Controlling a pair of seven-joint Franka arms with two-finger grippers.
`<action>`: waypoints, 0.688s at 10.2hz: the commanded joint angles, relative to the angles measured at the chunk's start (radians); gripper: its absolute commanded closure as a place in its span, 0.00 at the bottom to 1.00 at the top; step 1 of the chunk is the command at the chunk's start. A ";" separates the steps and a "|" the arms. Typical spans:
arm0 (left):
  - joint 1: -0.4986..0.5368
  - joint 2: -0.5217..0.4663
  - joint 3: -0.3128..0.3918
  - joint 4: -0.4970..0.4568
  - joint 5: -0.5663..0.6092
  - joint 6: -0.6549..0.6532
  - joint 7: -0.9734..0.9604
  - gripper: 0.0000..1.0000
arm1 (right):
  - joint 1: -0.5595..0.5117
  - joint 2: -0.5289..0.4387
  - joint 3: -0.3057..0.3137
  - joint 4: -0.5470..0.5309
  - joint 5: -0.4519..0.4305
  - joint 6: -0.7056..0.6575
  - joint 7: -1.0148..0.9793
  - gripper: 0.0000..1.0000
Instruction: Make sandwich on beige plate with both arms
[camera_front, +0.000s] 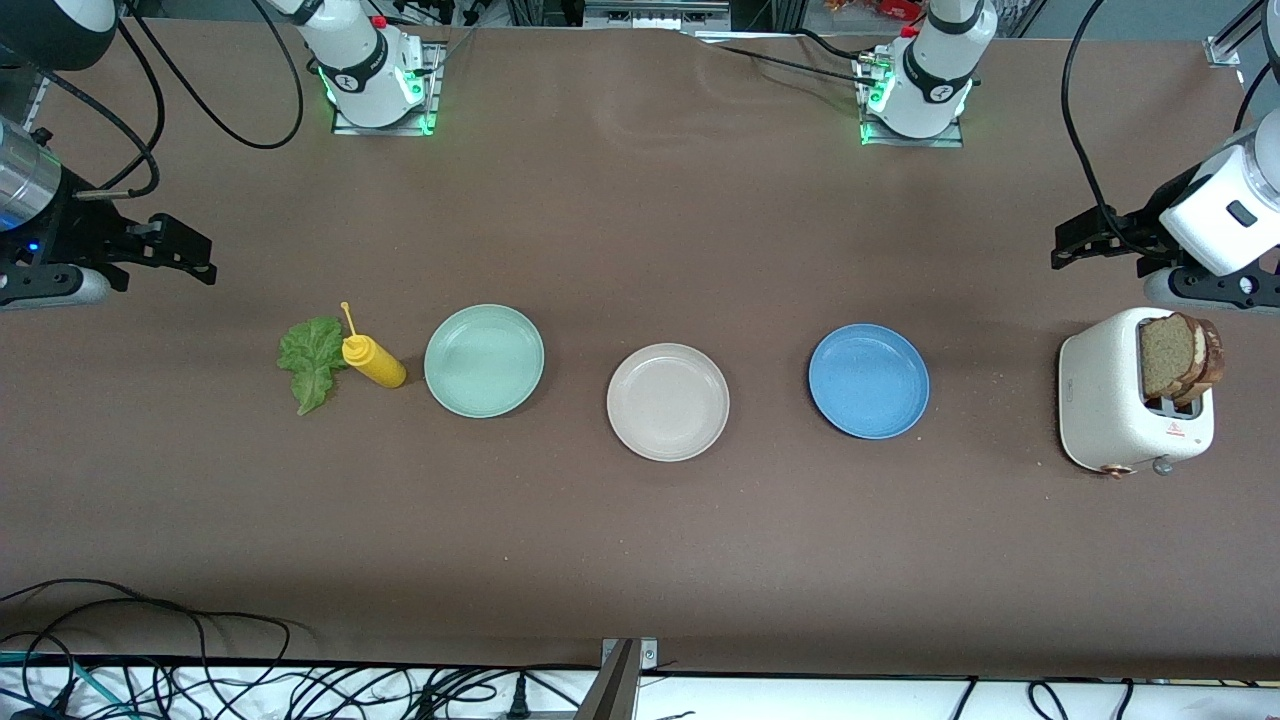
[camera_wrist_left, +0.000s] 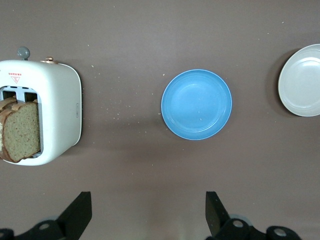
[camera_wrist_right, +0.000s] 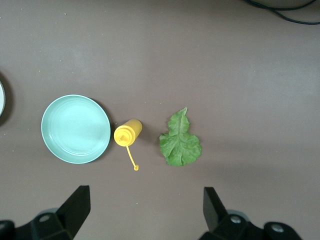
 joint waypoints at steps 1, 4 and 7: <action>0.000 0.001 0.001 0.012 -0.012 0.002 0.006 0.00 | 0.002 -0.010 0.003 -0.004 -0.014 -0.001 0.008 0.00; 0.000 0.001 0.001 0.012 -0.012 0.004 0.006 0.00 | 0.002 -0.010 0.001 -0.004 -0.014 -0.001 0.008 0.00; 0.010 0.001 0.002 0.012 -0.012 0.005 0.006 0.00 | 0.002 -0.010 0.001 -0.004 -0.014 -0.001 0.008 0.00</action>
